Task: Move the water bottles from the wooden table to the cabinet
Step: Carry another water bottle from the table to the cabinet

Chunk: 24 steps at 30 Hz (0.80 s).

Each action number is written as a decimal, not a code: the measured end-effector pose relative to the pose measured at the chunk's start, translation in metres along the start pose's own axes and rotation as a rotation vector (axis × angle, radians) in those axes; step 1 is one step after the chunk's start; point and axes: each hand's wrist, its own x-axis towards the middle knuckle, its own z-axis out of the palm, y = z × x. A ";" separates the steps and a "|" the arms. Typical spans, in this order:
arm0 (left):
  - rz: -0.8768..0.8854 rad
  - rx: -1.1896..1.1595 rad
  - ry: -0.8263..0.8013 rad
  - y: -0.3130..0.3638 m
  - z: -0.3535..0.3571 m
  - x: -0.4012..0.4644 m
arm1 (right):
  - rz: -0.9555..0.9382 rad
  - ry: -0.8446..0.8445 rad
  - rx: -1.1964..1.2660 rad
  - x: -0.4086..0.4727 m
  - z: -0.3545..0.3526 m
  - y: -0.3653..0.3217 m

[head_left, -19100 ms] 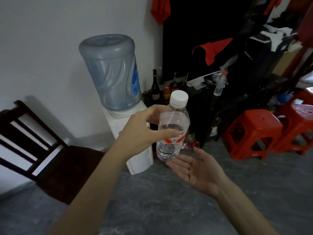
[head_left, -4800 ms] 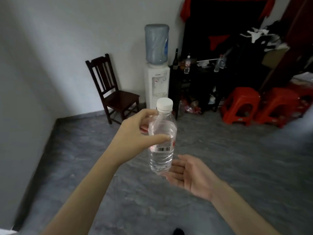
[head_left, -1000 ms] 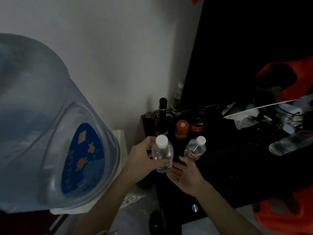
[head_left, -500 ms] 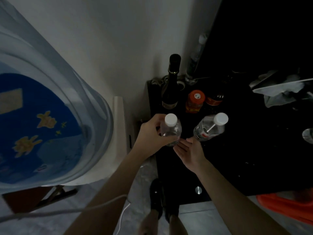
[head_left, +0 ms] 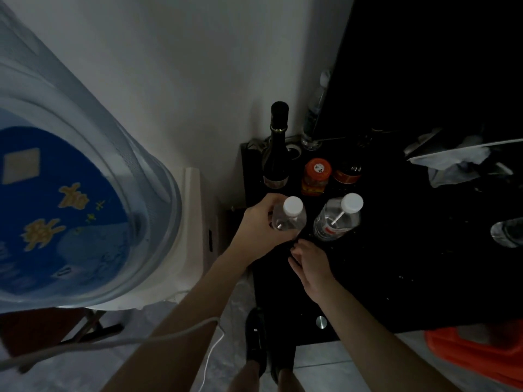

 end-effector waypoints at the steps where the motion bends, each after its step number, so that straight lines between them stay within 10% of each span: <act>1: -0.002 0.014 -0.021 0.002 0.000 0.000 | 0.001 0.007 -0.018 -0.004 -0.002 -0.002; 12: -0.273 0.500 -0.245 0.051 -0.027 -0.025 | -0.053 -0.090 -0.410 -0.086 -0.013 -0.052; 24: 0.008 0.984 0.205 0.116 -0.083 -0.187 | -0.720 -0.251 -1.374 -0.208 0.004 -0.046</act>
